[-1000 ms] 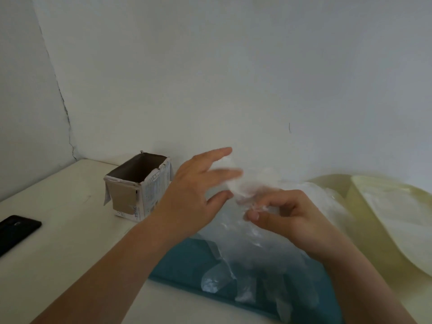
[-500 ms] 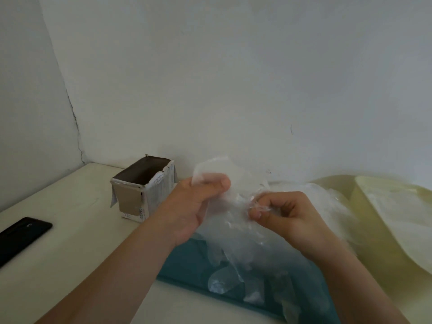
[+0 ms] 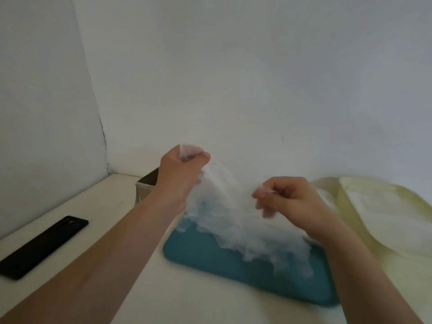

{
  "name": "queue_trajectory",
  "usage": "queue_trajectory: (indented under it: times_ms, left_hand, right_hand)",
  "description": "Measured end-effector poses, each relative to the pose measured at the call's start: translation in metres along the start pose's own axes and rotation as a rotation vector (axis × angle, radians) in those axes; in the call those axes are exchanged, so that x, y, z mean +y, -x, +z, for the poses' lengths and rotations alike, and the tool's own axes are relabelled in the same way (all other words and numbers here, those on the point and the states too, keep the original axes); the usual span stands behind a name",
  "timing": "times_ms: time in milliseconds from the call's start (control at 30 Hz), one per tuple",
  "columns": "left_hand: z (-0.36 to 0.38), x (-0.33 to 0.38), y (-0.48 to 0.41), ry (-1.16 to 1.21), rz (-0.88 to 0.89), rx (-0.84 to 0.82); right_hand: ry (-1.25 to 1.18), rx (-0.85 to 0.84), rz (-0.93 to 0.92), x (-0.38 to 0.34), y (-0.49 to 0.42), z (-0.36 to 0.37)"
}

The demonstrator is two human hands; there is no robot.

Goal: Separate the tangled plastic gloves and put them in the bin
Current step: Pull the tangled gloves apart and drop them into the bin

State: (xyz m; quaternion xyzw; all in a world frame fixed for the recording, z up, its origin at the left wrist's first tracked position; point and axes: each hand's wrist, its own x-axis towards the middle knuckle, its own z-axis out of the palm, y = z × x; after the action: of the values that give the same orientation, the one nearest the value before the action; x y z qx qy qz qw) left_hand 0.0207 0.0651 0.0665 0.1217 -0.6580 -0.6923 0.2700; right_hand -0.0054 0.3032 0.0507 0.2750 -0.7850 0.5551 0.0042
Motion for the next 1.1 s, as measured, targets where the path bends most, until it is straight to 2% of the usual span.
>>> queue_trajectory:
  times_ms: [100,200,400,500,567,667,800,867,967,1033,1100]
  left_hand:
    - [0.017,0.012,0.021,-0.06,0.004,-0.143]
    - [0.049,0.024,0.036,-0.045,0.004,-0.298]
    - [0.136,0.039,0.065,0.086,-0.022,-0.565]
    - [0.16,0.041,0.067,-0.012,0.056,-0.589]
    - [0.161,0.047,0.062,-0.087,0.121,-0.575]
    - [0.152,0.063,0.057,-0.072,0.136,-0.617]
    - [0.145,0.078,0.063,-0.047,0.118,-0.837]
    - [0.152,0.082,0.066,0.045,0.056,-0.944]
    - [0.18,0.081,0.064,0.139,-0.03,-1.019]
    - [0.21,0.073,0.058,0.109,-0.062,-1.043]
    - [0.242,0.059,0.051,0.021,-0.075,-1.044]
  right_hand:
    - [0.079,0.021,-0.016,-0.02,0.013,-0.016]
    - [0.123,0.187,0.014,-0.03,0.029,-0.053]
    - [0.244,0.383,0.087,-0.035,0.065,-0.15]
    - [0.351,0.458,0.181,-0.006,0.065,-0.186]
    - [0.451,0.468,0.251,0.021,0.059,-0.204]
    - [0.627,0.435,0.31,0.05,0.042,-0.224]
    - [0.811,0.384,0.363,0.066,0.017,-0.232]
    - [0.854,0.326,0.394,0.072,0.011,-0.229]
    - [0.854,0.332,0.433,0.081,0.011,-0.227]
    - [0.819,0.381,0.419,0.081,0.013,-0.231]
    - [0.663,0.483,0.393,0.08,0.018,-0.242]
